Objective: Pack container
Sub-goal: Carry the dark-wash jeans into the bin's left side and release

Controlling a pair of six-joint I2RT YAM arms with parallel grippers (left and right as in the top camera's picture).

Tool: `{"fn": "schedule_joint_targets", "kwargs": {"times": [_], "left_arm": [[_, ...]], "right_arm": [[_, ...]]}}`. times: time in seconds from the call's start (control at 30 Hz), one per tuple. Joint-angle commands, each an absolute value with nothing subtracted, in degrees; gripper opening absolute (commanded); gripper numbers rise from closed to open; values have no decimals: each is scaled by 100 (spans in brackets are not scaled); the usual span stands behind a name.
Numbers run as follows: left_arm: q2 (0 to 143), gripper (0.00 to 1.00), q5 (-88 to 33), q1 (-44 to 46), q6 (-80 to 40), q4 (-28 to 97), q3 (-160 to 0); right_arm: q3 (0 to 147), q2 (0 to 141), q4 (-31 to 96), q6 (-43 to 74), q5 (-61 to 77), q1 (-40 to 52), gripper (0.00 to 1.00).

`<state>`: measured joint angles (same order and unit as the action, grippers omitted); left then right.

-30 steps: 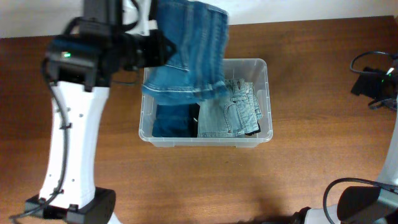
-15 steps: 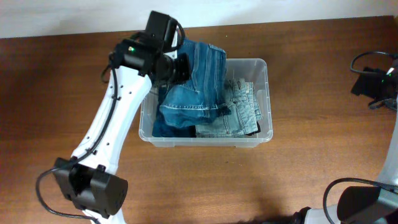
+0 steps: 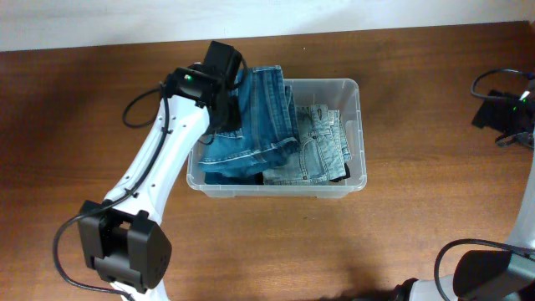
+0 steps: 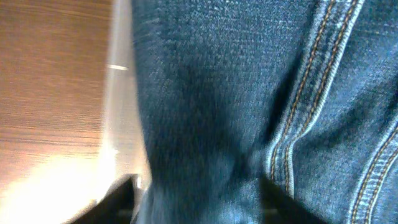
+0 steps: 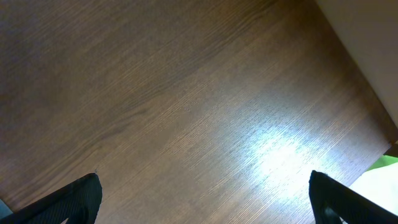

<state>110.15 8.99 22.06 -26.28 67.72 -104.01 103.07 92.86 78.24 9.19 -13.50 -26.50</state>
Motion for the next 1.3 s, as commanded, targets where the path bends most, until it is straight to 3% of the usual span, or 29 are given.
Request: {"fn": "schedule_joint_targets", "kwargs": {"times": [0.0,0.1,0.13,0.17,0.2,0.23,0.27,0.47,0.8,1.07,1.13,1.17,1.2,1.27], "left_arm": [[10906,99,1258,2012,-2215,6816,-10355],[10892,98,1330,1966,-2123,6812,-10731],[10892,94,1328,1986,-2086,6814,-11004],[10892,84,1323,2045,-2036,6781,-11343],[10892,59,1317,2102,-1957,6694,-11557],[10892,20,1313,2165,-1959,6593,-11719],[10892,0,1315,2255,-1959,6372,-11799],[11603,0,1245,2532,-1962,5957,-11786],[14081,1,1138,2733,-1962,6993,-11727],[12936,3,1028,2733,-1962,7199,-12689],[12363,20,1037,2718,-1959,7229,-13063],[11944,55,1092,2663,-1962,7227,-13257],[11699,78,1212,2606,-1962,7227,-13327],[11362,97,1474,2506,-1962,7207,-13356]], "right_arm": [[10342,9295,7824,943,-1417,-2663,99],[10342,9295,7824,943,-1417,-2665,99],[10342,9295,7824,943,-1417,-2665,99],[10342,9295,7824,943,-1417,-2665,99],[10342,9295,7824,943,-1417,-2665,99],[10342,9295,7824,943,-1417,-2665,99],[10342,9295,7824,943,-1417,-2665,99],[10342,9295,7824,943,-1417,-2663,98],[10342,9295,7824,943,-1417,-2665,99],[10342,9295,7824,943,-1417,-2663,99],[10342,9295,7824,943,-1417,-2665,99],[10342,9295,7824,943,-1417,-2665,99],[10342,9295,7824,943,-1417,-2663,99],[10342,9295,7824,943,-1417,-2665,99]]}}
